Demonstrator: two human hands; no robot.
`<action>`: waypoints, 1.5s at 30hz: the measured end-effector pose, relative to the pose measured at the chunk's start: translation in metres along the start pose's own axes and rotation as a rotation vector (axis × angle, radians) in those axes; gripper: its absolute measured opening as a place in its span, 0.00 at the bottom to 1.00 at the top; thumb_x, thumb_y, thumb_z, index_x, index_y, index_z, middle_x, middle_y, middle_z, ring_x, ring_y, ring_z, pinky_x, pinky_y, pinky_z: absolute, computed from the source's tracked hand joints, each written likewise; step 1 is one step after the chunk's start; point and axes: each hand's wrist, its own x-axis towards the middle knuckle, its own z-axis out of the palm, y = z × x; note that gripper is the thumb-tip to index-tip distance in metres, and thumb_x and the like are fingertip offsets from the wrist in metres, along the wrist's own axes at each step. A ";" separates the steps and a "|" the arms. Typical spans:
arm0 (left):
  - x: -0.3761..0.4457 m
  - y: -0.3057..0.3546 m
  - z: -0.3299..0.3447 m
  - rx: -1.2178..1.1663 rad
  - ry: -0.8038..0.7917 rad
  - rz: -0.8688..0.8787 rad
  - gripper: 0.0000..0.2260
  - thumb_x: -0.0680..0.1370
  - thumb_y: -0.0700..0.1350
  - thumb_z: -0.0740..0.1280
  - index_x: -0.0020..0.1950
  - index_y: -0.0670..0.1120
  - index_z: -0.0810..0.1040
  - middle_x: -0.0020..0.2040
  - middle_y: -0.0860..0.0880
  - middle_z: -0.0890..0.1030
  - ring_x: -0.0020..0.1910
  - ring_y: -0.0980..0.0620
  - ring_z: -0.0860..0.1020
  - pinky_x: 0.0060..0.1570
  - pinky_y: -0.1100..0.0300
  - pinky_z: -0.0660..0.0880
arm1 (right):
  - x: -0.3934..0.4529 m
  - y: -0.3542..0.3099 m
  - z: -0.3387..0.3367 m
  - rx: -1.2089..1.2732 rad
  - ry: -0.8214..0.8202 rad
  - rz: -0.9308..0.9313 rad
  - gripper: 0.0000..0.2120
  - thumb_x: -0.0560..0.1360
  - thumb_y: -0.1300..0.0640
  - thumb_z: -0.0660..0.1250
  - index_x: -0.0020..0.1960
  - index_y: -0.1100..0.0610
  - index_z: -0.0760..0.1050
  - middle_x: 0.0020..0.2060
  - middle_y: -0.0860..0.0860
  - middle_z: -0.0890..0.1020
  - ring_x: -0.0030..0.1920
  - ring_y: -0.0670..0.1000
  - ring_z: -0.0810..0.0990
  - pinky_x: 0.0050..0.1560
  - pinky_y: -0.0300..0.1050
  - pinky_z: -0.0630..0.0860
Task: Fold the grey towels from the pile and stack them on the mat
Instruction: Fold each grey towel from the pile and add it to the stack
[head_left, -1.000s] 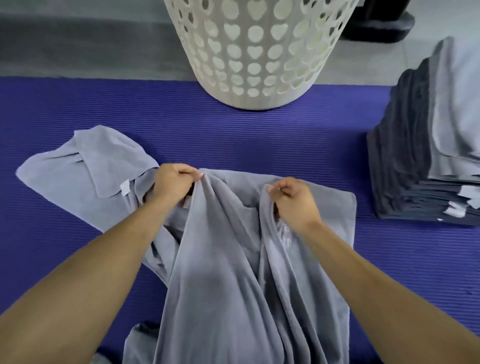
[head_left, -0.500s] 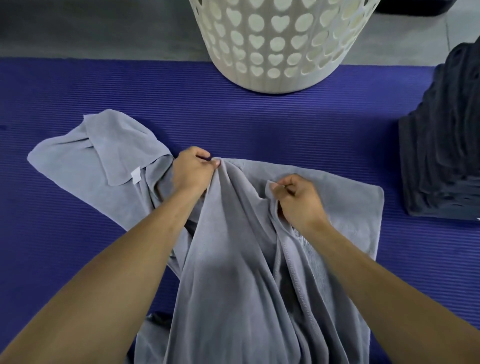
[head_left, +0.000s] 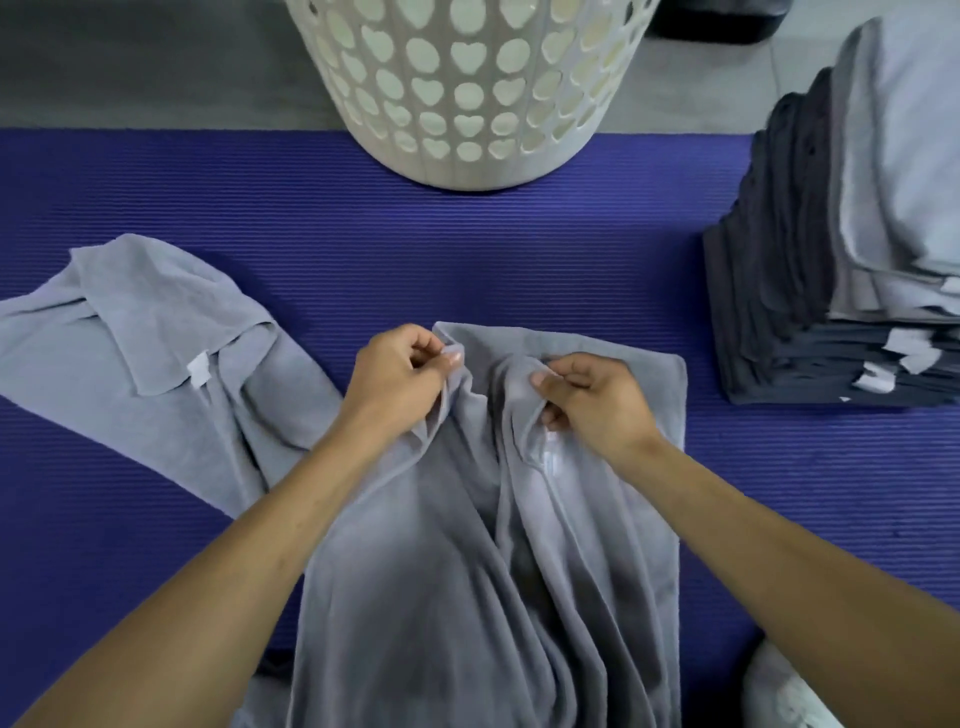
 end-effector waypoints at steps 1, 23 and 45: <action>-0.004 0.007 0.010 -0.026 -0.052 0.002 0.06 0.76 0.48 0.73 0.40 0.51 0.79 0.35 0.55 0.81 0.33 0.58 0.78 0.41 0.60 0.75 | -0.002 0.001 -0.012 -0.008 0.037 0.002 0.06 0.77 0.60 0.71 0.46 0.64 0.81 0.31 0.54 0.82 0.29 0.47 0.79 0.33 0.40 0.79; -0.031 0.052 0.097 -0.380 -0.276 -0.151 0.06 0.77 0.42 0.72 0.47 0.39 0.81 0.36 0.50 0.82 0.35 0.56 0.80 0.37 0.65 0.78 | 0.028 0.050 -0.096 -0.468 0.542 -0.062 0.10 0.79 0.53 0.67 0.43 0.57 0.77 0.35 0.50 0.80 0.38 0.52 0.79 0.43 0.53 0.80; -0.027 0.037 0.106 -0.392 -0.197 -0.212 0.04 0.77 0.42 0.72 0.47 0.42 0.82 0.37 0.49 0.82 0.35 0.55 0.81 0.37 0.64 0.78 | 0.026 0.043 -0.090 -0.446 0.513 -0.057 0.09 0.77 0.51 0.69 0.43 0.55 0.73 0.44 0.55 0.78 0.40 0.53 0.78 0.42 0.50 0.78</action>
